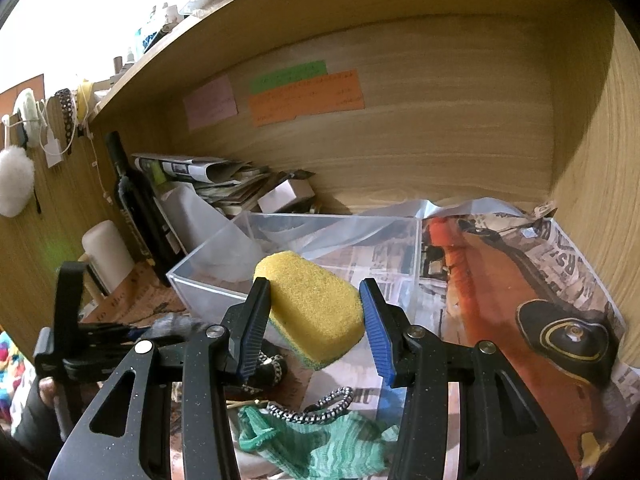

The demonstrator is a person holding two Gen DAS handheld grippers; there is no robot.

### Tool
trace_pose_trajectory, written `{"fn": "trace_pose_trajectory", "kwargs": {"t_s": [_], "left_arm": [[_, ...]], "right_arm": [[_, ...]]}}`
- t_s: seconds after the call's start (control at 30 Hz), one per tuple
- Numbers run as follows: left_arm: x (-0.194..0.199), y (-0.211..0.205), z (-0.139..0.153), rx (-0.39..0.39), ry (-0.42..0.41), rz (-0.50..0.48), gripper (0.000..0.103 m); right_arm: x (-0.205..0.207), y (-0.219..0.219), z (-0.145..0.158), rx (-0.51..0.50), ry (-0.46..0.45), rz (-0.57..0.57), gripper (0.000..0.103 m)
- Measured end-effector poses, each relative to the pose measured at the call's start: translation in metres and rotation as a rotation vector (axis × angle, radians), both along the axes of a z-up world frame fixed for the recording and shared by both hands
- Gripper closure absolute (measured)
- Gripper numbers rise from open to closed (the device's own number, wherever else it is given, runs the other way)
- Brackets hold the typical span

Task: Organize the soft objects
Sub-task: 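Carry the foil bag and sponge over the clear box and open both tools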

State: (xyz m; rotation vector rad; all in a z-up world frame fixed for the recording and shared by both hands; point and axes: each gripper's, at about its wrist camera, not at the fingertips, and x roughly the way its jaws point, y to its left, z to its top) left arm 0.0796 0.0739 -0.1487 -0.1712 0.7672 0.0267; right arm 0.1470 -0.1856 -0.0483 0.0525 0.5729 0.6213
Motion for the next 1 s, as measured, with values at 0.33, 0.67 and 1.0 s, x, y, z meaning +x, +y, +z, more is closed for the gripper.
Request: {"fn": "trace_pose_trajectory", "kwargs": {"t_s": [0.33,0.67,1.0], "left_arm": [[-0.020,-0.008,0.069,0.047,-0.200,0.002,0.074],[0.037,-0.026,0.105,0.094,-0.271,-0.038,0.074],[0.120,-0.039,0.082,0.084,-0.105,-0.103,0.074]], "right_arm": [[0.007,-0.006,0.011,-0.001,-0.039,-0.024,0.060],[0.033,0.005,0.025,-0.047,-0.070,-0.016,0.060],[0.078,0.034,0.009,-0.145,0.013,0.039,0.059]]}}
